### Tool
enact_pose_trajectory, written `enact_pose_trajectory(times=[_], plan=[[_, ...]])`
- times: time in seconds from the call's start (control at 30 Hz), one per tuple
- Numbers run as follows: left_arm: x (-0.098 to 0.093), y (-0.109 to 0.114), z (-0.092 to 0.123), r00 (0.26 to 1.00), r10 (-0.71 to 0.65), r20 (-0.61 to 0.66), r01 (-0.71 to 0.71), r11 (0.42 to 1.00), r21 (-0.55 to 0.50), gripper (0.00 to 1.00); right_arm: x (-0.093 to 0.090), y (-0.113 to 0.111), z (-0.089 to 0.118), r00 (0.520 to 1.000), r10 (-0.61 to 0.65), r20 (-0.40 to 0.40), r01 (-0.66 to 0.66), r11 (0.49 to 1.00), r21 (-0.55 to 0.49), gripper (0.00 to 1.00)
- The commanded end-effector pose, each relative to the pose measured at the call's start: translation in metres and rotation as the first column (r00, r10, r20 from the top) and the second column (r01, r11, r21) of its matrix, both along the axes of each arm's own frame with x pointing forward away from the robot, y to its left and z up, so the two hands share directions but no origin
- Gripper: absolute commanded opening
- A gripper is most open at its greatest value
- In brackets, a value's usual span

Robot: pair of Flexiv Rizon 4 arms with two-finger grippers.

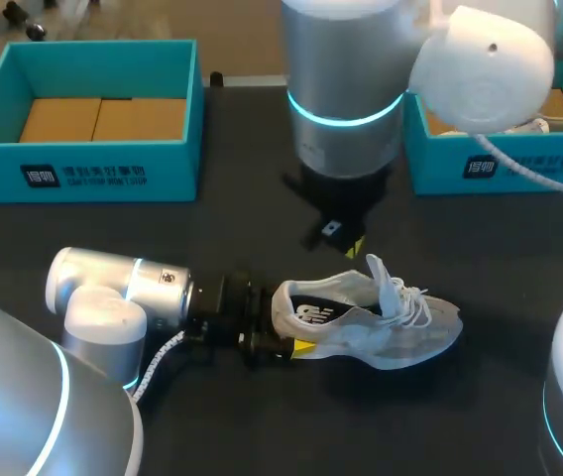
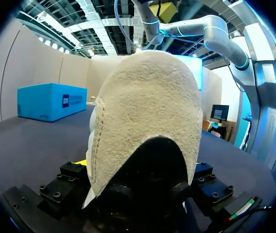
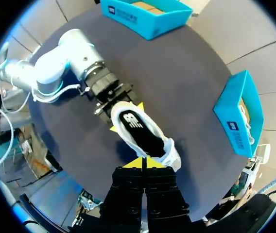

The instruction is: Take the shoe out of the shoebox, open the shoe tongue, remove and reinsert the insole, then place the shoe into the shoebox

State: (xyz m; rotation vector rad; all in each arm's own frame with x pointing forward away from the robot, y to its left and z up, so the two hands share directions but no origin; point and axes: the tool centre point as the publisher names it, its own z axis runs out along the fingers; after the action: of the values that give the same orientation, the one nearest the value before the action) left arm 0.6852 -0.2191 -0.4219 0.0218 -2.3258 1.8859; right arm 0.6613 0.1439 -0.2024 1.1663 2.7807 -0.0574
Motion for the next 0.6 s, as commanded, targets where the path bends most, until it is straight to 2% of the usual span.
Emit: enact_pose_trajectory(times=[0.03, 0.33, 0.53, 0.6], plan=[[0.0, -0.001, 0.0, 1.0, 0.002, 0.0, -0.002, 1.0, 0.001, 0.0, -0.001, -0.007, -0.001, 1.0, 0.0, -0.014, 0.001, 0.999, 0.032, 0.0], [0.0, -0.001, 0.0, 1.0, 0.002, 0.0, -0.002, 1.0, 0.001, 0.0, -0.001, -0.007, -0.001, 1.0, 0.0, -0.014, 0.001, 0.999, 0.032, 0.0], [0.0, -0.001, 0.0, 1.0, 0.002, 0.0, -0.002, 1.0, 0.001, 0.0, 0.0, 0.023, -0.039, 0.98, 0.201, -0.004, -0.201, 0.979, -0.028, 0.0], [0.0, -0.001, 0.0, 1.0, 0.002, 0.0, -0.002, 1.0, 0.001, 0.0, -0.002, 0.029, -0.049, 0.956, 0.292, -0.007, -0.292, 0.956, -0.027, 0.0]])
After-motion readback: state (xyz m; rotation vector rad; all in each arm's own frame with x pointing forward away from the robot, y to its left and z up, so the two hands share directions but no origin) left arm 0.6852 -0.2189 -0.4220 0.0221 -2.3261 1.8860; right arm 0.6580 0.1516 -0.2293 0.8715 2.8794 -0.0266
